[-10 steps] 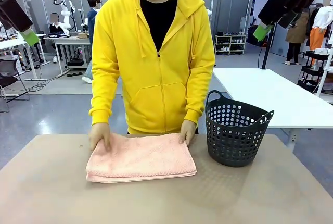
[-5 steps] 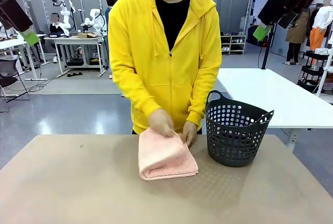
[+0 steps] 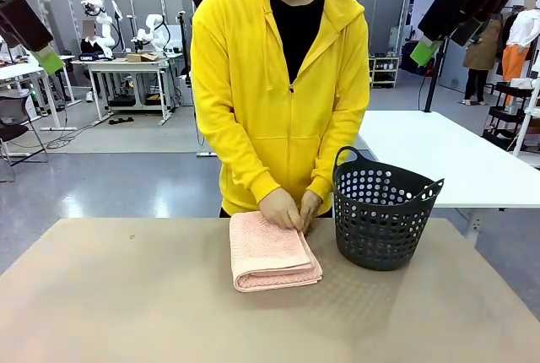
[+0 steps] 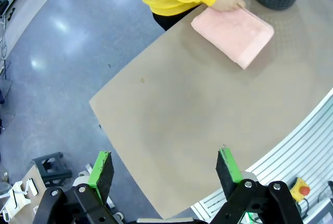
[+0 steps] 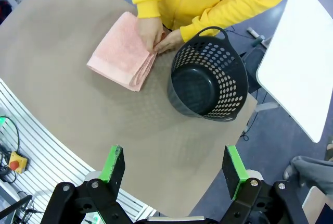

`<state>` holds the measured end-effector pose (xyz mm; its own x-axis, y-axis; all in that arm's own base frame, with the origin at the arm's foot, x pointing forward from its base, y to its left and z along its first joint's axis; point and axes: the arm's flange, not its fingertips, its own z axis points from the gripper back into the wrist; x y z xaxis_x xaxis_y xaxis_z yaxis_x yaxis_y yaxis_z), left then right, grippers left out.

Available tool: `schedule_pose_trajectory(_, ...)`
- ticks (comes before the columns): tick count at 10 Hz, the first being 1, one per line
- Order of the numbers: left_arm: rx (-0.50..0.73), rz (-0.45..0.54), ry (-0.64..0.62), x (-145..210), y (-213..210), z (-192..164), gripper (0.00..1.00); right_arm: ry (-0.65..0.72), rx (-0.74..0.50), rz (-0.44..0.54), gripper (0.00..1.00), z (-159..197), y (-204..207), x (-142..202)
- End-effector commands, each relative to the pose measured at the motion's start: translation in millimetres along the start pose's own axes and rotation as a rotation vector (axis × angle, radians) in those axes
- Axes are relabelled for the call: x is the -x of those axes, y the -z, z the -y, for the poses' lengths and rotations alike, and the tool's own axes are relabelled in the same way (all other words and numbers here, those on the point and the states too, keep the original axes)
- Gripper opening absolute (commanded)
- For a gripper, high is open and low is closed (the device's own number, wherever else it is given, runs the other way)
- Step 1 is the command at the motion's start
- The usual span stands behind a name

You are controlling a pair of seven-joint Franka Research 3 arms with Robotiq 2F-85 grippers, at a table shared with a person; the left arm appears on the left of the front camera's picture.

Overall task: Fold the towel.
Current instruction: Pick up the 100 cm Hotel Towel and place it on the left side of the table.

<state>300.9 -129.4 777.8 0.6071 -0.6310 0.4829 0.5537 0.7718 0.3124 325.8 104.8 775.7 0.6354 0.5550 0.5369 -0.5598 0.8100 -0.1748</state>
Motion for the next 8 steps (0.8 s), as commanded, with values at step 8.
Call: schedule_pose_trajectory(8,0.008,-0.009,0.005,0.2,-4.1,-1.5,1.0,0.004,0.005,-0.007,0.94,0.8,-1.5,-1.1)
